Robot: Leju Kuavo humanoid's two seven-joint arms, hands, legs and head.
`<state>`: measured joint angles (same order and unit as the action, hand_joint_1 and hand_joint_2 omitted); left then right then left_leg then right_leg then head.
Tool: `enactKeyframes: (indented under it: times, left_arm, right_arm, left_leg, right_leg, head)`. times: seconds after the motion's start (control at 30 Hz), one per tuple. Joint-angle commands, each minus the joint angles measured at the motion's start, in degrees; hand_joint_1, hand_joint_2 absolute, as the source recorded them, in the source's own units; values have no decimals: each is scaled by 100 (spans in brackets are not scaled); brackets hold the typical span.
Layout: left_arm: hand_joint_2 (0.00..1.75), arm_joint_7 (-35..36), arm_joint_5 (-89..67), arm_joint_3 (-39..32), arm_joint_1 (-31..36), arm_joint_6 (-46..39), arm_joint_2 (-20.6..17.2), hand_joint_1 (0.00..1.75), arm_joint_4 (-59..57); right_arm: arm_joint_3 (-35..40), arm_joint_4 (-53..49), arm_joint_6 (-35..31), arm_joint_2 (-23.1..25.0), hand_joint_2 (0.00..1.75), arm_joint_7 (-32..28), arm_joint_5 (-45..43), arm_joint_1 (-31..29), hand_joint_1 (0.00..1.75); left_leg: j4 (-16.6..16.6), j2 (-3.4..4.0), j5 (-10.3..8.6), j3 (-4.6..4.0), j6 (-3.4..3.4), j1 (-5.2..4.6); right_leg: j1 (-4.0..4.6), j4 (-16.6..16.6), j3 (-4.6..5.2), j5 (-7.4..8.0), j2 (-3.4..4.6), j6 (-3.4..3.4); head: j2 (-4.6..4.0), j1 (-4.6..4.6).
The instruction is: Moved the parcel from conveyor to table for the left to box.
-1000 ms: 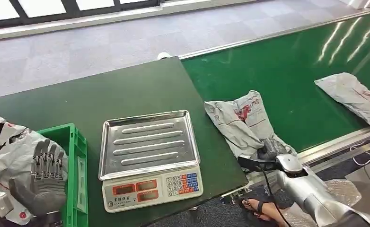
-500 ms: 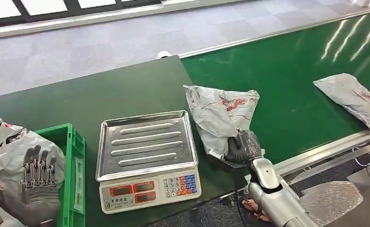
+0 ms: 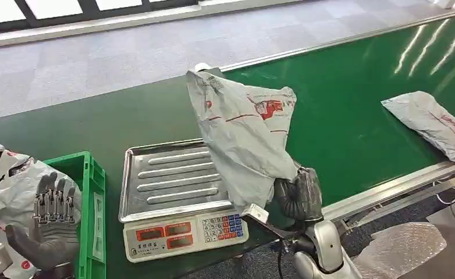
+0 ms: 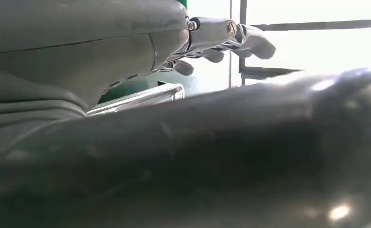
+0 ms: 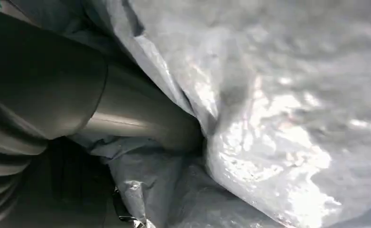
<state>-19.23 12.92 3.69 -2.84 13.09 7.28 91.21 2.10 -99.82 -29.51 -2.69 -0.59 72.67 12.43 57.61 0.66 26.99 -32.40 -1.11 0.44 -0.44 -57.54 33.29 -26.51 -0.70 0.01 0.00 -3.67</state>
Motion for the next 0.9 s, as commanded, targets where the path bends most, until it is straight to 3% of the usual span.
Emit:
enactKeyframes:
  times: [0.03, 0.4, 0.5, 0.57, 0.7, 0.8, 0.9]
  left_arm:
    - [0, -10, -54, -85, 144, 52, 65, 0, -336]
    - [0, 22, -128, -5, 119, 231, 114, 0, -323]
    - [0, 60, -181, 101, 156, 357, 163, 0, -430]
    - [0, 61, -199, 194, 264, 397, 166, 0, -578]
    - [0, 46, -170, 319, 477, 449, 139, 0, -877]
    - [0, 50, -133, 381, 644, 489, 119, 0, -996]
    - [0, 66, -126, 415, 685, 498, 93, 0, -1000]
  right_arm:
    - [-127, -415, -158, 336, 175, -131, 19, 152, 175]
    - [55, -1003, -302, 342, 175, -75, 247, 353, 175]
    - [172, -473, -307, 156, 175, -296, -3, -80, 175]
    - [336, 274, -379, 62, 175, -671, -487, -710, 175]
    - [721, 1456, -467, 429, 175, -1178, -992, -1839, 175]
    - [1108, 1695, -370, 641, 175, -1226, -1074, -2051, 175]
    - [1382, 1841, -162, 694, 175, -1368, -1438, -2032, 175]
  left_leg:
    - [-7, -11, -5, 4, 3, -6]
    - [-8, -15, -3, 6, 3, -9]
    - [-7, -4, -3, 8, 4, -6]
    - [-18, 7, -10, 12, 6, -4]
    - [-21, 36, -16, 6, 8, -1]
    - [-24, 48, -22, -26, 4, -4]
    - [-20, 15, -31, -28, 6, 0]
  right_leg:
    - [-5, 5, -5, 2, -3, 1]
    - [-4, 8, -9, 0, -3, 0]
    - [-1, 11, -9, 5, 7, 2]
    - [0, 26, -11, 18, 21, 3]
    - [3, 31, -8, 34, 48, 4]
    - [-1, 25, 0, 41, 61, 0]
    - [4, 23, 0, 35, 27, 1]
  head:
    - [2, 0]
    - [2, 0]
    - [2, 0]
    - [2, 0]
    - [2, 0]
    - [2, 0]
    - [2, 0]
